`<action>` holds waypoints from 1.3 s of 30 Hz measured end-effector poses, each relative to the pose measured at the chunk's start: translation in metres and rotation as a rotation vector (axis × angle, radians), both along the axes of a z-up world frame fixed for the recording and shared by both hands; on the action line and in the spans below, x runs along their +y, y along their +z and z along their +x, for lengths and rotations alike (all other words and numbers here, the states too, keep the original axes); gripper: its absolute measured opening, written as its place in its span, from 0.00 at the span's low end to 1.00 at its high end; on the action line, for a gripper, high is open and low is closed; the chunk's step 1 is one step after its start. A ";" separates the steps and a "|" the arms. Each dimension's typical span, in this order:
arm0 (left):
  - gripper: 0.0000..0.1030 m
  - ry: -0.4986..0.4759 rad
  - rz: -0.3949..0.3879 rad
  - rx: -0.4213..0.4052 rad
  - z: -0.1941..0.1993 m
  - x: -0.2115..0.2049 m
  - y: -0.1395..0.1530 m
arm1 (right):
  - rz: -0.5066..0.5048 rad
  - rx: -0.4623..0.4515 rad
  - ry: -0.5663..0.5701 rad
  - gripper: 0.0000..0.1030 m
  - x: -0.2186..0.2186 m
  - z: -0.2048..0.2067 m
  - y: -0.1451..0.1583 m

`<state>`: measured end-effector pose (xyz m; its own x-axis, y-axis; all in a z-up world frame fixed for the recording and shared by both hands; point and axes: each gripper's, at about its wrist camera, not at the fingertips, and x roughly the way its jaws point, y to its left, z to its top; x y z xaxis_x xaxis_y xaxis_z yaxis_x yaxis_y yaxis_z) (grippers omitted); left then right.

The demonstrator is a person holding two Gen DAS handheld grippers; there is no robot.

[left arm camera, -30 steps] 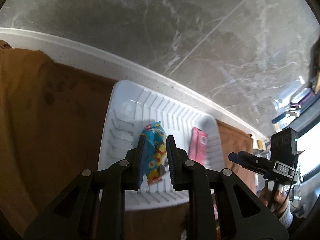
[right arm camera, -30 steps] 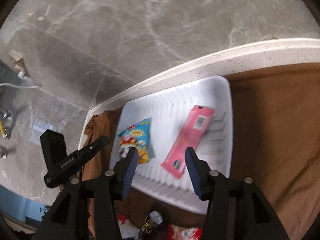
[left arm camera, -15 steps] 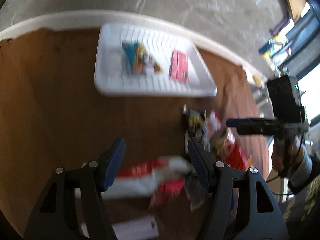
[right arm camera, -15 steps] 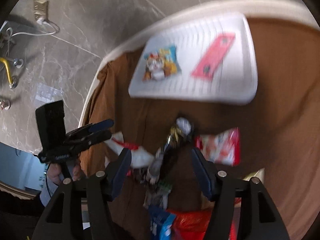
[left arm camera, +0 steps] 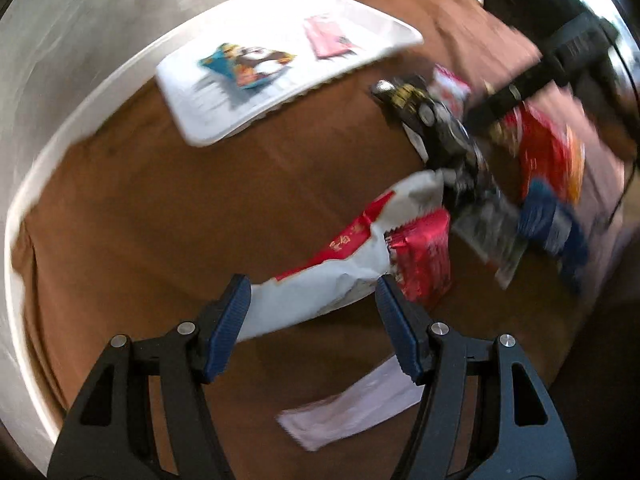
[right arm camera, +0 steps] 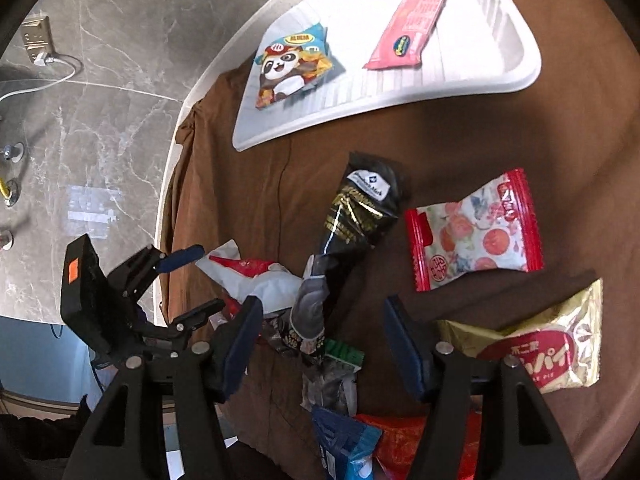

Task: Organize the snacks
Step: 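Grasp the white wrapper with the left tool while the right tool grasps the black coffee packet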

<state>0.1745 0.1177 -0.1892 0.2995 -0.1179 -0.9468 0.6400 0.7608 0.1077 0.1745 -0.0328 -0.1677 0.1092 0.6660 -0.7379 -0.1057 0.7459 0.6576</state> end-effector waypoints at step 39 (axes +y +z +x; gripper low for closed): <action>0.32 -0.085 -0.192 0.170 0.077 0.076 0.013 | 0.175 0.019 -0.022 0.13 -0.009 0.013 -0.007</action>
<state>0.2513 0.1938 -0.1762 0.1192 -0.3181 -0.9405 0.6993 0.6994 -0.1479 0.1877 -0.0422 -0.1743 0.1123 0.7819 -0.6132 -0.0766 0.6221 0.7792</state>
